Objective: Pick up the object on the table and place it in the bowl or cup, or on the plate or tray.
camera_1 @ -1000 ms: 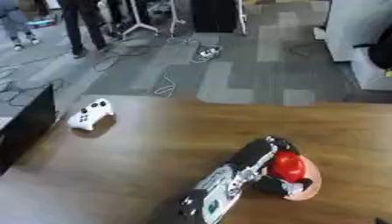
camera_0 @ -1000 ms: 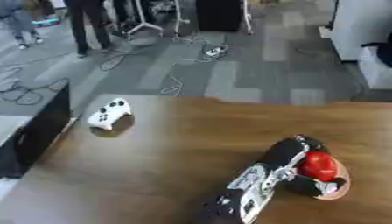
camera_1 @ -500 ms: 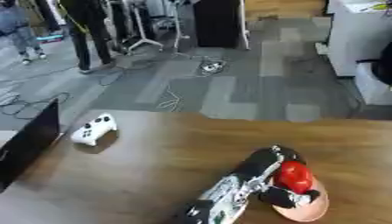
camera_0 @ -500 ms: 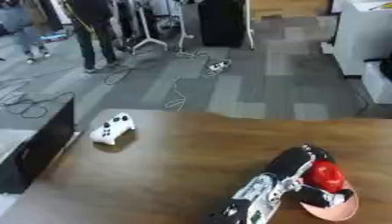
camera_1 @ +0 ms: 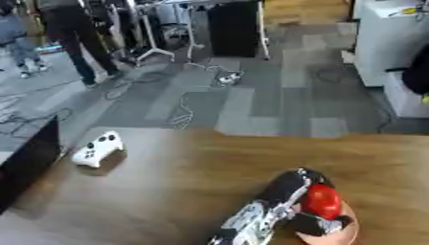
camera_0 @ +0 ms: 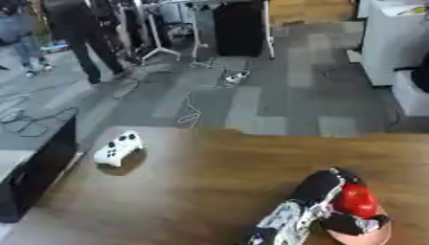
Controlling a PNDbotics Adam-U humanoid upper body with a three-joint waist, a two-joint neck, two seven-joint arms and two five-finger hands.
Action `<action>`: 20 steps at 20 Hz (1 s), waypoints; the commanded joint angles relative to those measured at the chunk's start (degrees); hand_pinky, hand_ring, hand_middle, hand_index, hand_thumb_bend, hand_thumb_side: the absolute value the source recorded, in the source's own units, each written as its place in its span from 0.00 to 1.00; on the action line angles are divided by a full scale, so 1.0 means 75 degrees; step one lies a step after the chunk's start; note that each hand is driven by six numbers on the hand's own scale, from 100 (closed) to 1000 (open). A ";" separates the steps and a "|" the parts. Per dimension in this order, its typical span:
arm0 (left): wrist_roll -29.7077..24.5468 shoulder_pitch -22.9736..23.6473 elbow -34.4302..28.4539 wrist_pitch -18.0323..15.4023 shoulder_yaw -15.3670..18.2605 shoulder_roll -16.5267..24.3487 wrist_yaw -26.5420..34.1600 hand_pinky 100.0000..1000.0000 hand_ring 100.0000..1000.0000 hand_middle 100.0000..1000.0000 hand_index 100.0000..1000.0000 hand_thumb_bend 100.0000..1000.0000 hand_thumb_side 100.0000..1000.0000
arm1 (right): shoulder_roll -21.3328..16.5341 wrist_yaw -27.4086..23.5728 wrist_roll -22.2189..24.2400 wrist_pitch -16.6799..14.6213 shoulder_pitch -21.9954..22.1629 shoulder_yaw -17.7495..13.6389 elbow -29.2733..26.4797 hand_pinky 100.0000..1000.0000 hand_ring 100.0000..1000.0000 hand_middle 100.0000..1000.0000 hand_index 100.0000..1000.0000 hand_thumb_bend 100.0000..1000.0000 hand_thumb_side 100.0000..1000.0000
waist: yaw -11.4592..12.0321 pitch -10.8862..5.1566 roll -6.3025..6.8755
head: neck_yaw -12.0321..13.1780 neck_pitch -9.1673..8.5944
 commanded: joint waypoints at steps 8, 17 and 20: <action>0.0197 -0.0104 -0.0022 -0.0226 -0.0021 -0.0060 0.0087 0.27 0.57 0.67 0.79 0.41 0.62 | 0.0019 0.0049 0.0022 0.0011 -0.0147 0.0035 -0.0034 0.45 0.54 0.54 1.00 0.00 0.69 | -0.0081 -0.0067 0.0017 | 0.0006 -0.0026; 0.0155 -0.0123 -0.0007 -0.0320 -0.0032 -0.0048 0.0029 0.30 0.61 0.71 0.83 0.46 0.67 | 0.0023 0.0052 0.0004 0.0037 -0.0154 0.0017 -0.0003 0.45 0.54 0.54 1.00 0.00 0.70 | -0.0053 -0.0087 0.0040 | -0.0001 0.0023; 0.0135 -0.0122 -0.0056 -0.0350 -0.0049 -0.0034 0.0061 0.30 0.61 0.71 0.83 0.46 0.67 | 0.0022 0.0050 -0.0005 0.0042 -0.0140 0.0009 0.0004 0.45 0.54 0.54 1.00 0.00 0.70 | -0.0025 -0.0106 0.0035 | -0.0003 0.0038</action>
